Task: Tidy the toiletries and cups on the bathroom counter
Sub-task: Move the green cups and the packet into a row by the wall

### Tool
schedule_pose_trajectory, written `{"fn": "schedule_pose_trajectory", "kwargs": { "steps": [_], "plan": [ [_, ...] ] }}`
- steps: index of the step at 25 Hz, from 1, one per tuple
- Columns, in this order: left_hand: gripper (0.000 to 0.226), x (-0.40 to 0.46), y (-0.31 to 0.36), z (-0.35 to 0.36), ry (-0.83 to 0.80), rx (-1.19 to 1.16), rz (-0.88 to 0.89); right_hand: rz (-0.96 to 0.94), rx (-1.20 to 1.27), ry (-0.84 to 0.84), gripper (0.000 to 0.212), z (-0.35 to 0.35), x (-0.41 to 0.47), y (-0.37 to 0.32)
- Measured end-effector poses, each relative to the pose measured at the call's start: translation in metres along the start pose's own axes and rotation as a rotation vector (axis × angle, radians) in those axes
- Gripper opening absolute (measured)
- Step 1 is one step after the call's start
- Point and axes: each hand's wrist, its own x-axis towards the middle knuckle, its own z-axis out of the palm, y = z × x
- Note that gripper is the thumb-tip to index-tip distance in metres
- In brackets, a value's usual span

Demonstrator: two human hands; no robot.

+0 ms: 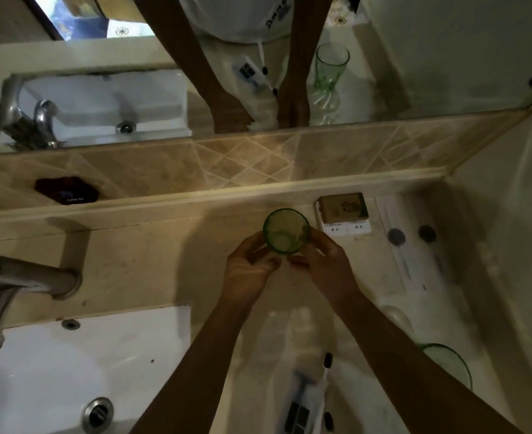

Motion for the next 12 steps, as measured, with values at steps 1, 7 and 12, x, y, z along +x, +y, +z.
{"fn": "schedule_pose_trajectory", "kwargs": {
  "steps": [1, 7, 12],
  "plan": [
    [0.055, 0.002, 0.000, 0.000, 0.001, -0.003, 0.006, 0.016, 0.038, 0.003, 0.030, 0.001, 0.003, 0.000],
    [0.046, -0.005, -0.006, -0.004, 0.134, -0.015, 0.015, 0.045, 0.088, 0.152, 0.027, -0.002, -0.006, 0.013],
    [0.046, -0.011, -0.004, -0.002, 0.099, -0.085, 0.041, 0.072, -0.006, 0.099, 0.036, 0.003, -0.008, 0.019]
  ]
}}
